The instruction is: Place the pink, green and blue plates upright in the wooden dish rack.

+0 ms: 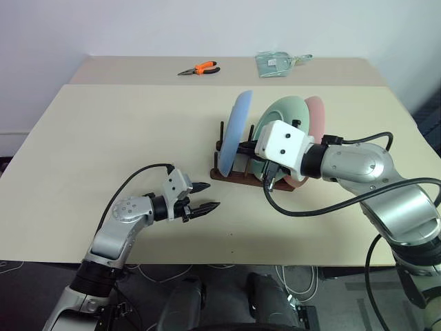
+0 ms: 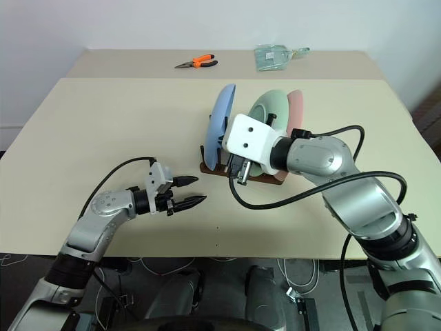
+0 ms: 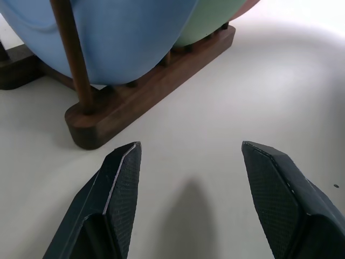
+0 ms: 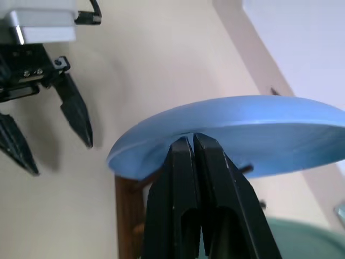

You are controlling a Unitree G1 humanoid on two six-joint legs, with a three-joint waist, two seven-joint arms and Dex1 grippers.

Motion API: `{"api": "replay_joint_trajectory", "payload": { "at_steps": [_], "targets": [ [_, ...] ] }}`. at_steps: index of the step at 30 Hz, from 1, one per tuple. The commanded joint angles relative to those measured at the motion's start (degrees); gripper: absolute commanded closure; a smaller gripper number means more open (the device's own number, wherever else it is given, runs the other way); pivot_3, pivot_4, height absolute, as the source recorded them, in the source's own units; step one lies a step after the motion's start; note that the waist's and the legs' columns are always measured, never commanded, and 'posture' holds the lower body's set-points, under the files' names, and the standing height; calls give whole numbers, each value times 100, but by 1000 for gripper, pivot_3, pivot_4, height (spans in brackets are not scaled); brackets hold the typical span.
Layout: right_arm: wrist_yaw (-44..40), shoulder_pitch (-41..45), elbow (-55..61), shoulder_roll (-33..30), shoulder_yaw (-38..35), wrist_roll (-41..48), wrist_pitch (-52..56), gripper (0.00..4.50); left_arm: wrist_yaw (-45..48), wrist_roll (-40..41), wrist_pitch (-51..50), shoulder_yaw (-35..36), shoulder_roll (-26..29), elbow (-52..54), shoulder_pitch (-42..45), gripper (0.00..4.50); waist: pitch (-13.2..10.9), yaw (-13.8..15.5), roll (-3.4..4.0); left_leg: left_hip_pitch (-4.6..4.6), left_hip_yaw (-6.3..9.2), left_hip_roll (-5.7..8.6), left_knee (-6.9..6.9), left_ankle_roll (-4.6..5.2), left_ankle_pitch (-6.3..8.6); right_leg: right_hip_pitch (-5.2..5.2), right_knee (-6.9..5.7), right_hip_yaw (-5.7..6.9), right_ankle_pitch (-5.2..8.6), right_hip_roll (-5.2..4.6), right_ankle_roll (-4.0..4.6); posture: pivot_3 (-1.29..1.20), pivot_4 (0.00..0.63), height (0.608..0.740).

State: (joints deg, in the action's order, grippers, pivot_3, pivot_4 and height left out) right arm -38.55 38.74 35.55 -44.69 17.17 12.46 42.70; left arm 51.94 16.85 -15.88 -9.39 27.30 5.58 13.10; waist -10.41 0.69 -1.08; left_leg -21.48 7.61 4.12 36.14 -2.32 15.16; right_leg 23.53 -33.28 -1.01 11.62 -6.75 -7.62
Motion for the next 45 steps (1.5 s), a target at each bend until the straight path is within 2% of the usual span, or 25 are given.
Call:
{"api": "replay_joint_trajectory", "payload": {
  "at_steps": [1, 5, 9, 17, 19, 34, 45],
  "targets": [
    [-51, 209, -44, 175, 19, -180, -255, 4424, -67, 97, -120, 117, 22, 319, 68, 1448, 0, -3, 0, 0, 0, 0, 0, 0, 0, 0, 0, 0, 0, 0, -1, 0, 150, 740],
    [-94, 264, -93, 286, -18, -279, -316, 4424, -149, 128, -336, 110, -1, 471, 163, 1448, 0, -10, 0, 2, 0, 0, -1, 0, 0, 1, -5, 0, -1, 2, -1, 0, 150, 740],
    [-222, 96, 120, 59, -375, -256, -247, 4424, -175, 135, -468, 82, -12, 568, 213, 1448, 0, -8, 0, 2, 0, 1, 0, 0, 0, 1, -5, 0, -2, 2, -2, 0, 150, 740],
    [-1001, -1058, 1135, -1441, -2040, 168, 299, 4424, -95, 187, -624, 38, 3, 603, 336, 1448, 0, 5, -1, -1, 1, 1, 0, 0, 0, -2, -2, 1, 2, 1, -7, 0, 150, 740],
    [-1083, -1369, 1368, -1676, -2209, 188, 366, 4424, -65, 180, -623, -11, -20, 561, 392, 1448, 0, -5, 0, 2, 0, 0, -2, 0, 0, -2, -3, 1, 14, 1, -19, 0, 150, 740],
    [-930, -2468, 1548, -2308, -2190, -178, 372, 4424, 19, 147, -573, -82, -75, 435, 498, 1448, 0, 8, -2, -1, -5, -2, 3, 0, 0, -2, -2, 0, 21, -2, -6, 0, 150, 740],
    [-703, -2004, 1306, -2121, -1538, -485, 266, 4424, 4, 124, -509, -82, -116, 422, 403, 1448, -1, 5, -1, 0, -6, -3, 3, 0, 0, -2, -2, 0, 21, -2, -6, 0, 150, 740]
  ]
}}
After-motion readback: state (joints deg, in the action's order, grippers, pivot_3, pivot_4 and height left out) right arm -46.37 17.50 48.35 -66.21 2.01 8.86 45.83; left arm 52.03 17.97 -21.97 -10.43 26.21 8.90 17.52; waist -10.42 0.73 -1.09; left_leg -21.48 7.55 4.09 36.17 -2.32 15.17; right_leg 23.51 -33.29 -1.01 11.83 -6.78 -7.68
